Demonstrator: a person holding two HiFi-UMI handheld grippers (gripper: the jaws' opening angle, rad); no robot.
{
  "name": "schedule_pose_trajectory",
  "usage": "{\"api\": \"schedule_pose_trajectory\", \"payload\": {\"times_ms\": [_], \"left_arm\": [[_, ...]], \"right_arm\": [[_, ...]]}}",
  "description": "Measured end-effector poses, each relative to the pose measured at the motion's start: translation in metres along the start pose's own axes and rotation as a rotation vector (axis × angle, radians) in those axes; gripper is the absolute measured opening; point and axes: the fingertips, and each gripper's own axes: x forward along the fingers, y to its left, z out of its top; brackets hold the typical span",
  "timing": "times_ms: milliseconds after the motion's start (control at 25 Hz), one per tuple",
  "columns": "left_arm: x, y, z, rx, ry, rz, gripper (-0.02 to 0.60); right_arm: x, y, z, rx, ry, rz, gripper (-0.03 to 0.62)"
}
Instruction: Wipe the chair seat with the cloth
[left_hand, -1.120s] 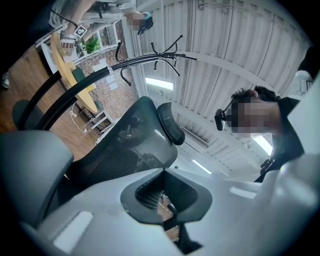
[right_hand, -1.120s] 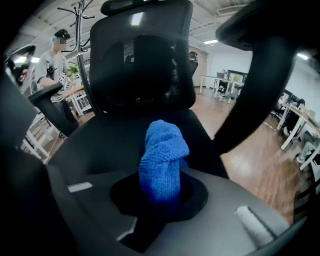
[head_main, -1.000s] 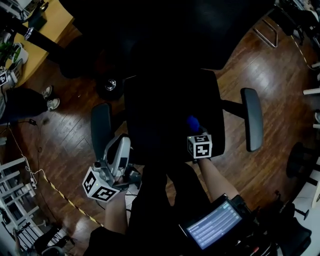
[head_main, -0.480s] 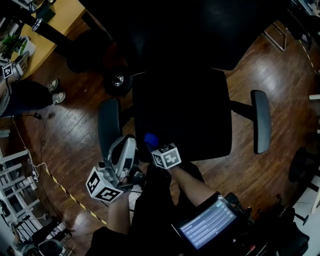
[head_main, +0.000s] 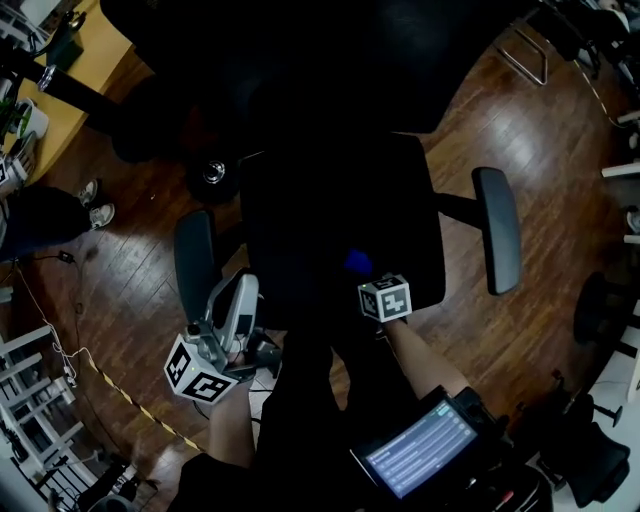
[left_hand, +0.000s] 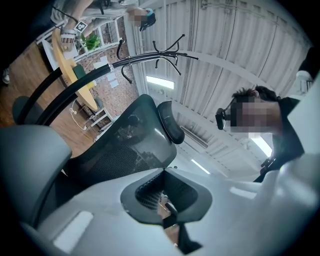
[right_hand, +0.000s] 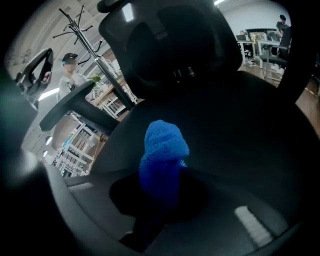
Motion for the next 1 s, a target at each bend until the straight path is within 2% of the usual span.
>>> {"api": "schedule_pose_trajectory", "payload": {"times_ms": [120,200,280,360,480,760,880,1000], "left_arm": [[0.009,-0.006,-0.004,-0.004,0.007,-0.020,-0.009],[0.014,-0.008,-0.006,-0.004,0.015,-0.034,-0.009],[0.018,-0.009,-0.006,-0.006,0.021,-0.042,-0.009],[0.020,-0.009,-0.007,-0.007,0.023,-0.045,-0.009],[0.020,-0.009,-0.012,-0.008,0.027,-0.042,-0.009],[0.020,0.000,-0.015,-0.024,0.018,-0.024,-0.009],[0.022,0.007,-0.015,-0.040,0.003,-0.021,-0.009],[0.021,0.011,-0.013,-0.064,-0.014,-0.019,-0.009]], "right_arm": [[-0.045,-0.063,0.009,-0.014,-0.026,-0.136,0.044],[-0.073,-0.098,0.011,0.032,-0.050,-0.220,0.044],[-0.091,-0.127,0.005,0.077,-0.058,-0.270,0.044],[-0.100,-0.142,0.005,0.063,-0.062,-0.285,0.044],[-0.105,-0.144,0.008,0.047,-0.079,-0.303,0.044],[-0.106,-0.137,0.026,0.102,-0.124,-0.337,0.044],[-0.078,-0.109,0.070,0.074,-0.171,-0.263,0.044],[-0.036,-0.069,0.132,-0.016,-0.193,-0.179,0.044]]}}
